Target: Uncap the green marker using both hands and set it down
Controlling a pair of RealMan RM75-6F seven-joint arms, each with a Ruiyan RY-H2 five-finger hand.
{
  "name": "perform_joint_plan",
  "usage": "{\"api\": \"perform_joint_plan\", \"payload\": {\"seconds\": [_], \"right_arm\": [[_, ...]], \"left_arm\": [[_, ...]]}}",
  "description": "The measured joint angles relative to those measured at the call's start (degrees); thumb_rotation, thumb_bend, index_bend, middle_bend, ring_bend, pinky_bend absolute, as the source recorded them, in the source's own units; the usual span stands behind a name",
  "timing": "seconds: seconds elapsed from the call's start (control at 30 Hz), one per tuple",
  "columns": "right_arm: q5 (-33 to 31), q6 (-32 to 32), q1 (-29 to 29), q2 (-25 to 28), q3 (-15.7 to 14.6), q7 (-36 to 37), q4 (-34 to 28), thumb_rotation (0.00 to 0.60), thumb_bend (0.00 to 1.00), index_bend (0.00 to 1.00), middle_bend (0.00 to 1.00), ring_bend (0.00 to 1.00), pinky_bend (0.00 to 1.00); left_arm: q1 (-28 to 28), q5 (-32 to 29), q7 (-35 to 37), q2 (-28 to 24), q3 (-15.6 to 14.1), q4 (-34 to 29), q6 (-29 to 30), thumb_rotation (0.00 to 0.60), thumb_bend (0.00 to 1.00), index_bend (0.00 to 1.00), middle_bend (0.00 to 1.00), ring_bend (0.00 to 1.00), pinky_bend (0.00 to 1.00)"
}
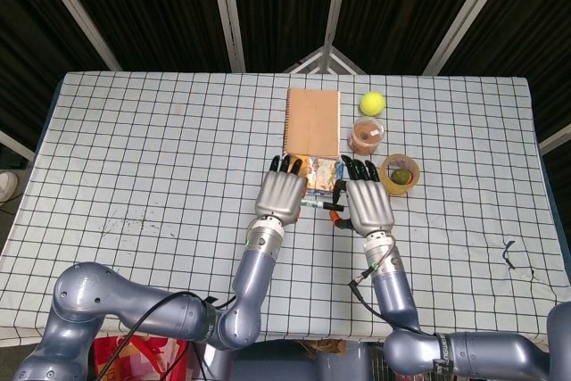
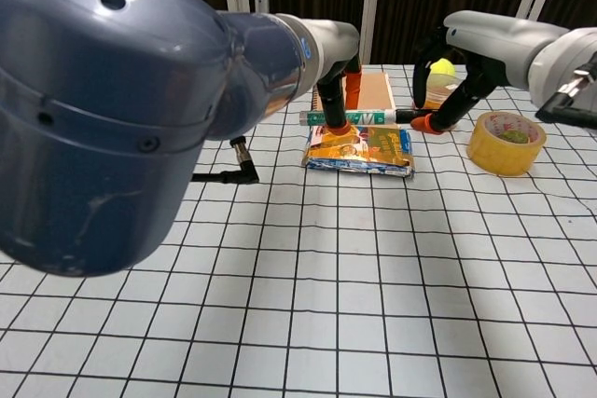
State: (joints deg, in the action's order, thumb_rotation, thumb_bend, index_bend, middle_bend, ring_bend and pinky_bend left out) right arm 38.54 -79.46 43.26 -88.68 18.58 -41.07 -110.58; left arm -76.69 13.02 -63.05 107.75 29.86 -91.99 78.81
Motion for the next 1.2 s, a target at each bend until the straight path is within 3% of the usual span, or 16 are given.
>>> {"api": "perform_joint_plan", "payload": {"seconds": [0.97,1.2], "right_arm": [[-1.9,0.3,0.8,-0.8,-0.1,-0.2,1.5,0.6,0.32,0.57,0.08,0.08,0.04],[-2.0,0.5,0.9,-0.8,-0.3,-0.2,1.6,0.6,0.37,0.58,0.08,0.08,0.04]], "left_arm": [[0.5,0.8,1.4,-0.4,-0.3,-0.5,-0.6,0.6,0.53,0.56,0.1,0.0,0.0],[0.7,1.0,1.5,-0.8,-0.4,-1.0,-0.2,0.6,0.53,0.56,0.1,0.0,0.0]]}}
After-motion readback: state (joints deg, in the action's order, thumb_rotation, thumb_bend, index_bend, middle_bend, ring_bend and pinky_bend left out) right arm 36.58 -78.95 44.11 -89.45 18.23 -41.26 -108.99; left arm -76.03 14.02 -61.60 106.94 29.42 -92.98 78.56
